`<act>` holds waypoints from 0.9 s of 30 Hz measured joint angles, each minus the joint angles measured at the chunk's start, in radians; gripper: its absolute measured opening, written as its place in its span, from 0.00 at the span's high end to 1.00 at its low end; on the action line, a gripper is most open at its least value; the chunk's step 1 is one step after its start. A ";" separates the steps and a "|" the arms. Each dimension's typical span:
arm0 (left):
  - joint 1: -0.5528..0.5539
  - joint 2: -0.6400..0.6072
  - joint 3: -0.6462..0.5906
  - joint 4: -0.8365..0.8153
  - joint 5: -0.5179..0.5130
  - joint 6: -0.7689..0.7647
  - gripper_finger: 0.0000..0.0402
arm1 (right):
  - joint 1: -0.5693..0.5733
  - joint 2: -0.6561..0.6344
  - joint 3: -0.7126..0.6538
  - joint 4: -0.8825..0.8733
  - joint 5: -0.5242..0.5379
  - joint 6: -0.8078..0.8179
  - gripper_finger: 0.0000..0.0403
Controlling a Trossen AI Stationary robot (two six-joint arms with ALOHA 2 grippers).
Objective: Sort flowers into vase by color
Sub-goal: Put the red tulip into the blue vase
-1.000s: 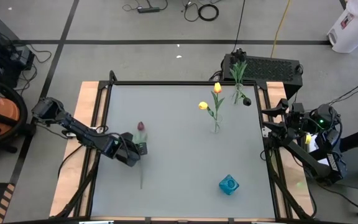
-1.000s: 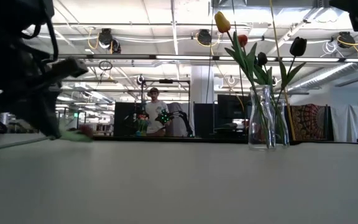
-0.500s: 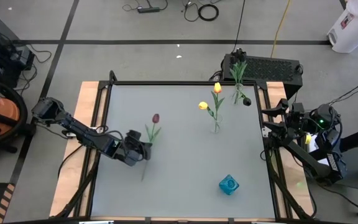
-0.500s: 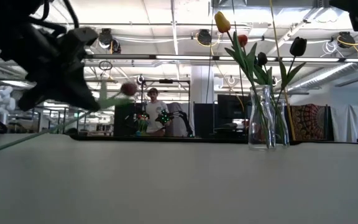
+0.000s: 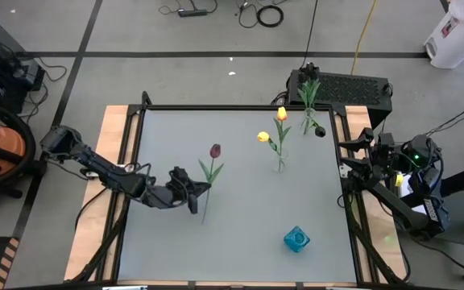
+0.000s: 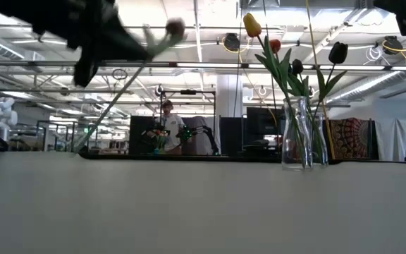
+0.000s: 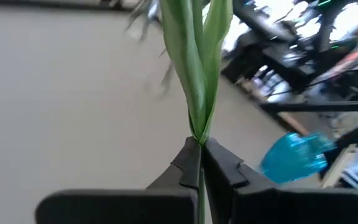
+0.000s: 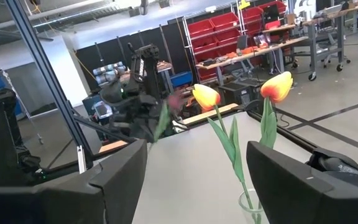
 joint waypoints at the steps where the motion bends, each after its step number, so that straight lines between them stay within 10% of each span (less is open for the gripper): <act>1: 0.000 0.000 0.010 0.032 0.000 0.049 0.98 | 0.000 0.000 0.000 0.000 0.000 0.000 0.34; 27: -0.003 0.047 0.420 0.055 0.066 0.712 0.98 | 0.000 0.230 -0.001 0.393 -0.261 0.165 0.34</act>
